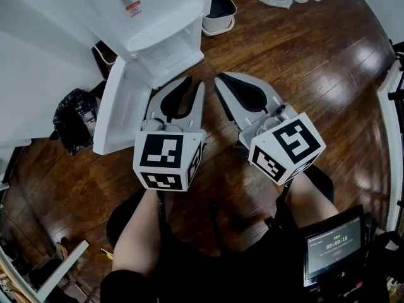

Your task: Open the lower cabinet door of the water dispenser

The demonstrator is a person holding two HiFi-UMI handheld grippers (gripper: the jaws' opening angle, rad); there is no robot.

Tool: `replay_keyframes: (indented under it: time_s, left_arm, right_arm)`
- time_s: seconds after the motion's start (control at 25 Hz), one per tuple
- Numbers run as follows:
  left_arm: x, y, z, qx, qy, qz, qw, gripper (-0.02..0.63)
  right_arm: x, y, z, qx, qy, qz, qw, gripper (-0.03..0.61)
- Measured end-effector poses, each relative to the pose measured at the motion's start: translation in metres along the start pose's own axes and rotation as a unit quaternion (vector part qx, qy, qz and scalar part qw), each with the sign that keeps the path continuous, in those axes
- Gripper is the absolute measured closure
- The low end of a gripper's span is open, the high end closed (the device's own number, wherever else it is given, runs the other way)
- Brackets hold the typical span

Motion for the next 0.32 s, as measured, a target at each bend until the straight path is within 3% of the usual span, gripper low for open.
replay_keyframes:
  time_s: [0.32]
  left_arm:
    - [0.0021, 0.0019, 0.0007, 0.004, 0.001, -0.004, 1.0, 0.522]
  right_arm:
    - [0.0006, -0.0004, 0.0014, 0.003, 0.0, -0.001, 1.0, 0.574]
Point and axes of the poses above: the fingertips, and each gripper's own axes: y forward along the fingers, z to its right, x out of its underside, the point moved 5 cm from there along -y, backward along the fingers, and after that the axes turned 5 degrees about x, right-handed, at the moved point
